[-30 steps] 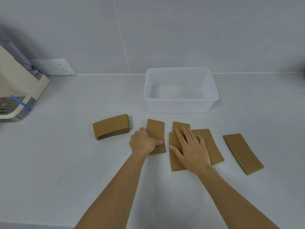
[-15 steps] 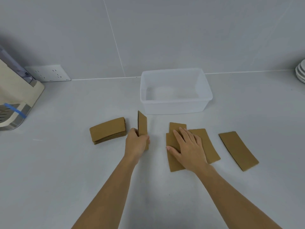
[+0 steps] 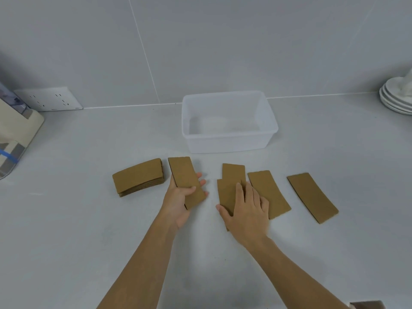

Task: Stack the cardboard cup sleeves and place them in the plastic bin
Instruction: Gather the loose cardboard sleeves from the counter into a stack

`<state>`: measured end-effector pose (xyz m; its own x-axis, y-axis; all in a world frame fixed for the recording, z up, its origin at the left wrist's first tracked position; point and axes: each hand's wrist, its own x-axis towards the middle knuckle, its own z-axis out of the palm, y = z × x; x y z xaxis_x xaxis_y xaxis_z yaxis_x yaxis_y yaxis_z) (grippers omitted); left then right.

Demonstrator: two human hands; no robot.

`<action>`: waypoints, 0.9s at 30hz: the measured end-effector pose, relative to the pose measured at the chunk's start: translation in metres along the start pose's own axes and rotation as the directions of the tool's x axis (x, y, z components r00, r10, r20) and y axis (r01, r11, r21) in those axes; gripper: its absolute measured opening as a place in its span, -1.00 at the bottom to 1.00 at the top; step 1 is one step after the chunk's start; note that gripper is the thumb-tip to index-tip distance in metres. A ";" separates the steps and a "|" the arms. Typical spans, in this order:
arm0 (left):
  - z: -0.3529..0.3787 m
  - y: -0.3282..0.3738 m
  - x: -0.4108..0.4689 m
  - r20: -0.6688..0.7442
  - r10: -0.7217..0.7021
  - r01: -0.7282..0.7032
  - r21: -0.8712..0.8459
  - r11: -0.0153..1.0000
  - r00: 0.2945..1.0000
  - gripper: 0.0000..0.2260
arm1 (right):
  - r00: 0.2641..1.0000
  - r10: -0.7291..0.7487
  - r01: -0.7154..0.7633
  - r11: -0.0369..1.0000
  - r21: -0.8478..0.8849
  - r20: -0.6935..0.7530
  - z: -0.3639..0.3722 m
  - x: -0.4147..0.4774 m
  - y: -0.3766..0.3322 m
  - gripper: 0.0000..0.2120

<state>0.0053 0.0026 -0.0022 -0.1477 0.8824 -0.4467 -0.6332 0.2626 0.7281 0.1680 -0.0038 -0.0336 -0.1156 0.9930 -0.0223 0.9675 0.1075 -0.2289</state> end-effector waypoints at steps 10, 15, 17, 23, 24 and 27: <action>-0.002 0.002 -0.004 0.153 -0.085 0.117 -0.213 0.970 0.984 -0.48 | 0.997 0.009 -0.018 0.993 0.114 0.074 -0.022 0.006 -0.005 -0.35; -0.002 0.002 -0.005 0.199 -0.097 0.149 -0.264 0.953 0.975 -0.47 | 0.978 0.072 -0.117 0.967 0.227 0.196 -0.044 0.017 -0.002 -0.32; 0.000 0.003 -0.005 0.214 -0.098 0.155 -0.265 0.952 0.972 -0.49 | 0.971 0.091 -0.162 0.931 0.327 0.222 -0.057 0.023 -0.002 -0.32; 0.010 0.002 -0.008 0.280 -0.096 0.169 -0.250 0.953 0.955 -0.46 | 0.990 0.031 -0.108 0.796 0.595 0.138 -0.089 0.031 -0.024 -0.35; 0.012 0.001 -0.008 0.302 -0.094 0.171 -0.239 0.956 0.949 -0.46 | 0.996 0.016 -0.069 0.796 0.602 0.093 -0.091 0.029 -0.031 -0.36; 0.016 -0.002 -0.010 0.369 -0.067 0.160 -0.227 0.961 0.927 -0.51 | 0.998 -0.056 0.065 0.819 0.571 -0.034 -0.090 0.024 -0.050 -0.38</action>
<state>0.0202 -0.0005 0.0088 0.1856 0.9445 -0.2710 -0.8047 0.3044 0.5098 0.1371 0.0191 0.0648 -0.1617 0.9866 0.0232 0.6561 0.1250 -0.7442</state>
